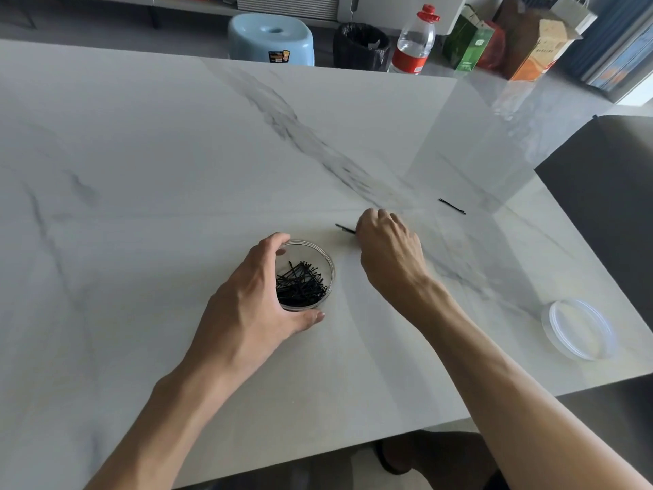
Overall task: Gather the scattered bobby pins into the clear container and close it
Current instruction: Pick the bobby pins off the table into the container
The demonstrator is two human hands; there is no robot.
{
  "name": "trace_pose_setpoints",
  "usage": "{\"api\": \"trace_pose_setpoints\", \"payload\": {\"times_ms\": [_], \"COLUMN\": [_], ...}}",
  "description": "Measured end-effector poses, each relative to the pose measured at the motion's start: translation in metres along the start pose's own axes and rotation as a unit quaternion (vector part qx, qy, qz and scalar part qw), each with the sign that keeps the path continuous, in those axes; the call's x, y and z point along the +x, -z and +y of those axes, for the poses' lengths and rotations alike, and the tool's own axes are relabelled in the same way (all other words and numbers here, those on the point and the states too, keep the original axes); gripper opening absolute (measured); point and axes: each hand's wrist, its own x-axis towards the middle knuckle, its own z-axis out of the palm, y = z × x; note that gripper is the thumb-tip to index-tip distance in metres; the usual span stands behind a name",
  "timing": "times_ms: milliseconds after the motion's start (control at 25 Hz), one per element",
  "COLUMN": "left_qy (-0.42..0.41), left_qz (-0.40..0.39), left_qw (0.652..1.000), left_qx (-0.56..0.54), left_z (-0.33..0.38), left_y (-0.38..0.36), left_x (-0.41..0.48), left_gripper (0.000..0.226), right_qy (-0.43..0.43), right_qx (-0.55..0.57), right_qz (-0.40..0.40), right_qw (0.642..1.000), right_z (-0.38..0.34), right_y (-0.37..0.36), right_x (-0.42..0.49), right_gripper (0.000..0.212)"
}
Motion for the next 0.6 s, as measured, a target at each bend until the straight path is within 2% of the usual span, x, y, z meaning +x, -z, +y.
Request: {"api": "trace_pose_setpoints", "payload": {"times_ms": [40,120,200,320,480,600], "left_qy": [0.002,0.008,0.012,0.035,0.044,0.037], "left_qz": [-0.002,-0.004,-0.006,-0.012,-0.009,-0.014], "left_qw": [1.000,1.000,0.999,0.998,0.997,0.998], "left_qx": [-0.003,-0.016,-0.031,-0.050,-0.068,-0.057], "left_z": [0.000,0.000,0.000,-0.001,-0.004,-0.004], "left_y": [0.000,0.000,0.000,-0.001,-0.002,-0.003], "left_x": [0.000,0.001,0.001,0.002,0.000,0.002], "left_gripper": [0.092,0.092,0.090,0.090,0.092,0.089], "right_qy": [0.007,0.067,0.160,0.193,0.149,0.184], "right_qx": [0.073,0.240,0.320,0.330,0.328,0.288], "right_qz": [0.012,0.044,0.024,-0.064,-0.055,-0.077], "right_qw": [0.997,0.967,0.934,0.922,0.931,0.937], "right_z": [-0.001,-0.011,-0.026,-0.039,-0.023,-0.024], "right_y": [0.006,0.021,0.035,0.040,0.045,0.045], "right_x": [0.001,0.003,-0.005,-0.019,-0.018,-0.022], "right_gripper": [0.027,0.018,0.010,0.010,0.009,0.007]}}
